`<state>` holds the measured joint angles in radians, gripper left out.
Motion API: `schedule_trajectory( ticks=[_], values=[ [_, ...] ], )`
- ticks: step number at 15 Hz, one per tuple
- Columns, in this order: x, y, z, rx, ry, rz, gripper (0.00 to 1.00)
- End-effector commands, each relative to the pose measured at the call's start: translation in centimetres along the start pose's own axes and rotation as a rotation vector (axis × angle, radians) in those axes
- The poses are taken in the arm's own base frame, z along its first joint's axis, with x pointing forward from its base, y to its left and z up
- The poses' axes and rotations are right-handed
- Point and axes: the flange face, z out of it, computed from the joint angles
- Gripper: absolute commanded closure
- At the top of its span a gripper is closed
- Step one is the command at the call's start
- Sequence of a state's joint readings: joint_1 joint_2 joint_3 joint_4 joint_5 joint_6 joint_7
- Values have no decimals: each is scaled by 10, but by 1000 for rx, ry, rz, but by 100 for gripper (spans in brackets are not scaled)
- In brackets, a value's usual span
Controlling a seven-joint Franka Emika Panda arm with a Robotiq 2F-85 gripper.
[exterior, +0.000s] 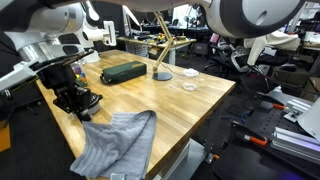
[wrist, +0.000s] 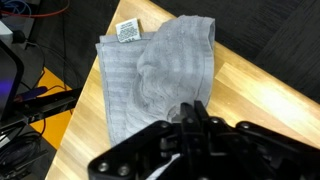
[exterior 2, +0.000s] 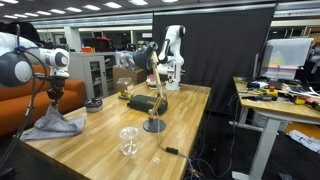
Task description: Fold the grey towel from right to left
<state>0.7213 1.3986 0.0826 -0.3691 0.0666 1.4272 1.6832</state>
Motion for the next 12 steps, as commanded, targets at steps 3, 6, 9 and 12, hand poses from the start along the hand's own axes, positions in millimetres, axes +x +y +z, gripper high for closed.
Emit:
schedule_trajectory(
  ticks=[3, 6, 9, 12],
  values=[
    [0, 19, -20, -89, 22, 81, 99],
    [-1, 29, -20, -156, 21, 126, 99],
    [-1, 36, -11, -230, 11, 189, 99],
    [-8, 41, -3, -294, -31, 256, 99]
  ],
)
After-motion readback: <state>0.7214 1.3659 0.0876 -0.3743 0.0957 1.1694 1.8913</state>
